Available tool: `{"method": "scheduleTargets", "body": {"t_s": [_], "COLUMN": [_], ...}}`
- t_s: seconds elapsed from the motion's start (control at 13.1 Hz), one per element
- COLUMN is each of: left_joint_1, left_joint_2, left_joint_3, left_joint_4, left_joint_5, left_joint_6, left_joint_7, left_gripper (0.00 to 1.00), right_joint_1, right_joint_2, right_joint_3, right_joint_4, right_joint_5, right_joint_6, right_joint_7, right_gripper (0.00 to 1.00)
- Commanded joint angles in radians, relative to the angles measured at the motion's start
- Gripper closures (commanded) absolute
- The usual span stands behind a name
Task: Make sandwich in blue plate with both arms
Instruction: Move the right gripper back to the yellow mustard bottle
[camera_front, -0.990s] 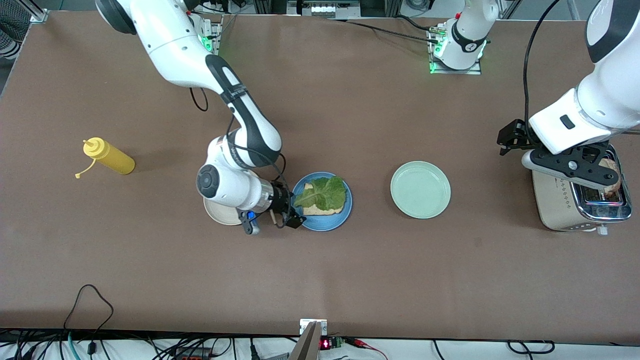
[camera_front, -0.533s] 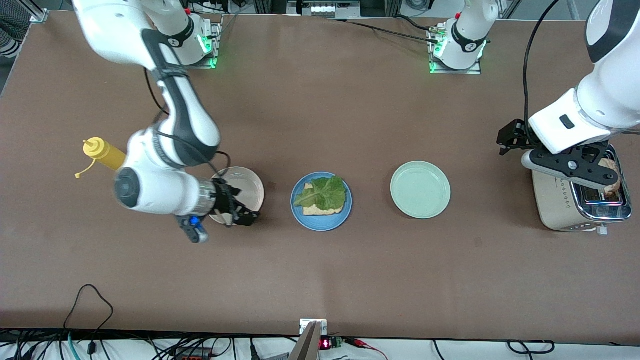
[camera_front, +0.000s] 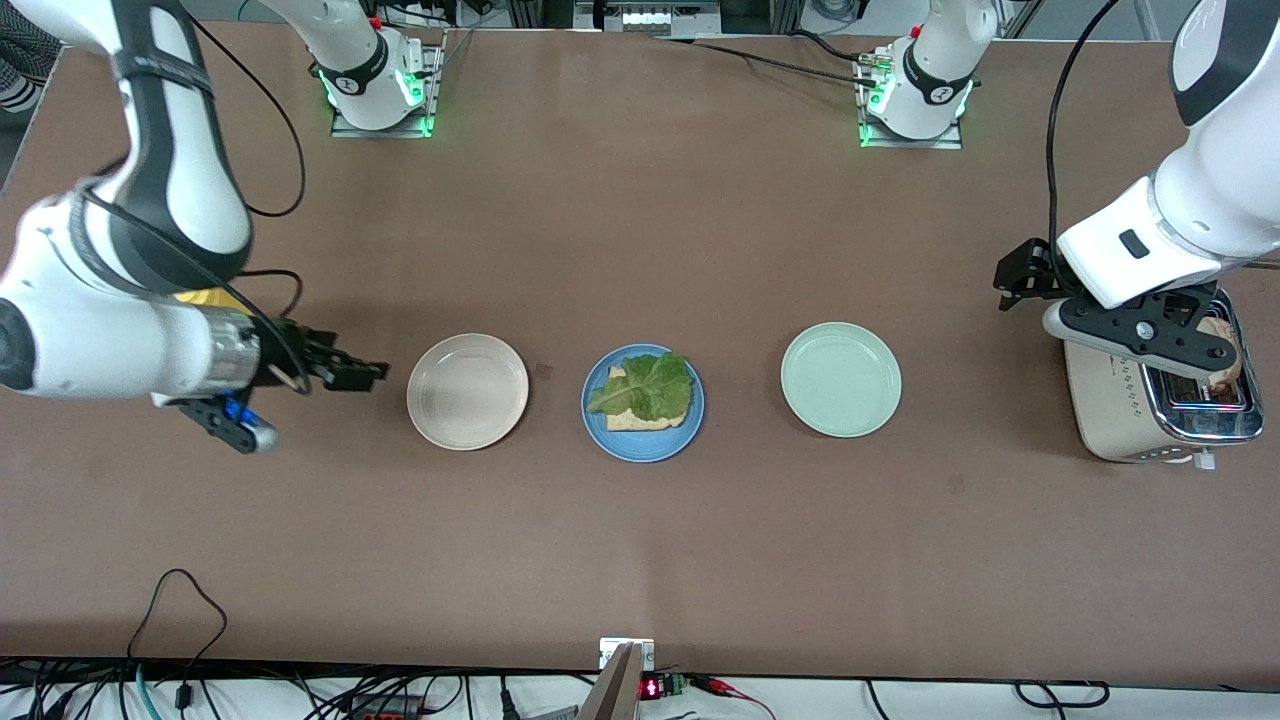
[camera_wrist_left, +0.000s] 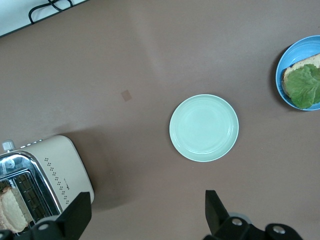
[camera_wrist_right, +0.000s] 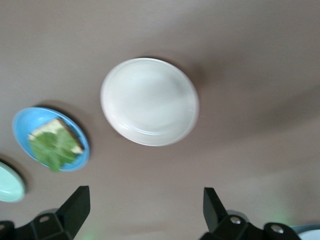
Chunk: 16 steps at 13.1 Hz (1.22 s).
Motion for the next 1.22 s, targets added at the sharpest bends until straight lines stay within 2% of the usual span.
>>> {"method": "scheduleTargets", "body": {"t_s": [0.0,0.15,0.38,0.61,1.14], "left_joint_1": [-0.001,0.001,0.004,0.004,0.004], "left_joint_2": [-0.008,-0.008,-0.008,-0.008,-0.008], "left_joint_3": [0.000,0.001,0.001,0.001,0.001], "left_joint_4": [0.000,0.000,0.000,0.000,0.002], "left_joint_5": [0.007,0.007,0.007,0.007,0.007], "left_joint_6": [-0.017,-0.026,-0.032,-0.030,-0.030], "left_joint_7": [-0.006,-0.005,-0.005,-0.003,-0.005], "left_gripper": [0.00,0.00,0.00,0.00,0.00], "right_joint_1": [-0.031,-0.095,-0.204,-0.315,-0.454], "right_joint_2": [-0.190,-0.270,-0.333,-0.335,-0.316], "right_joint_3": [0.010,0.012,0.012,0.012,0.013], "right_joint_4": [-0.213,-0.299,-0.382,-0.402,-0.458], "right_joint_5": [-0.112,-0.165,-0.180,-0.206,-0.185], "right_joint_6": [-0.004,-0.004,-0.002,0.010,0.100], "right_joint_7": [-0.214,-0.427,-0.710,-1.053,-1.759], "right_gripper": [0.00,0.00,0.00,0.00,0.00]}}
